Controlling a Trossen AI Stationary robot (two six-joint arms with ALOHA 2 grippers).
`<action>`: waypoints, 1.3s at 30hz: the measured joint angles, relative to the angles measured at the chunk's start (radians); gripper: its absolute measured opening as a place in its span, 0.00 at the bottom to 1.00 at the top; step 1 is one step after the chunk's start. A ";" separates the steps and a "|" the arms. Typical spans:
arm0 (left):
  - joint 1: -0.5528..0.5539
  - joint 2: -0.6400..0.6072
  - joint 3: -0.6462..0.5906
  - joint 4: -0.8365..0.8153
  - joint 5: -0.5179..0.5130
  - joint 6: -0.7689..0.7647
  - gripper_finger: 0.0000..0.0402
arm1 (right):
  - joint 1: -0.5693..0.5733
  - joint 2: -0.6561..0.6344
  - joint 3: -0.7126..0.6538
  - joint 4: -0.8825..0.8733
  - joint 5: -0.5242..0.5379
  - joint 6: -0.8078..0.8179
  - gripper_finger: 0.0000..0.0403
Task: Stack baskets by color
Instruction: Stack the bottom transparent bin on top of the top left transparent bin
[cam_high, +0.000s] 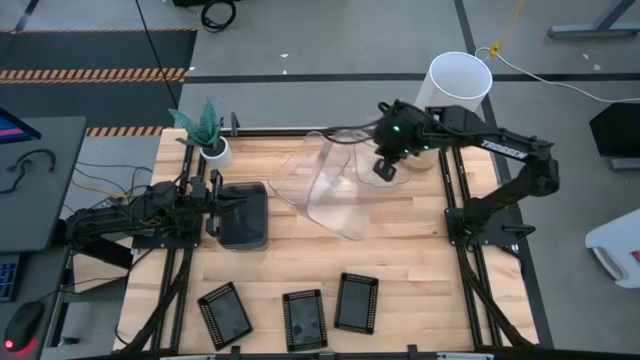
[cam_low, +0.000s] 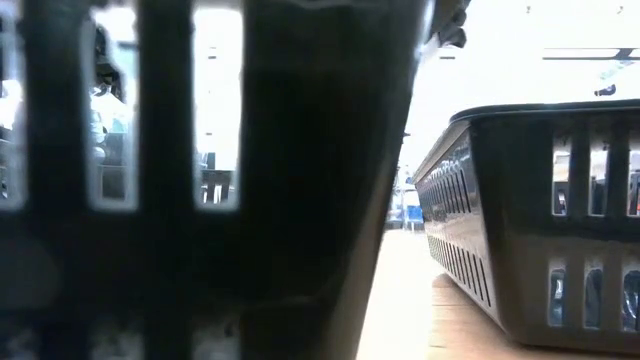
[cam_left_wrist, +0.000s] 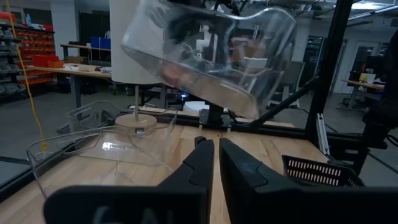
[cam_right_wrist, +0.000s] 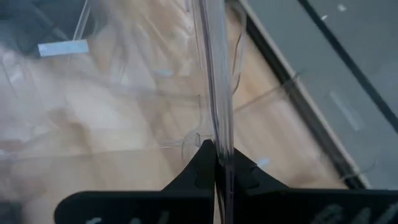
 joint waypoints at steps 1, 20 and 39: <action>0.000 0.000 0.000 0.000 0.000 0.000 0.07 | -0.002 0.023 0.025 0.004 0.010 0.000 0.02; 0.000 0.000 0.000 0.000 0.000 0.000 0.08 | -0.125 0.398 0.278 0.023 0.076 -0.035 0.02; 0.000 0.000 0.000 0.003 0.000 0.000 0.07 | -0.154 0.515 0.315 -0.064 -0.079 -0.035 0.02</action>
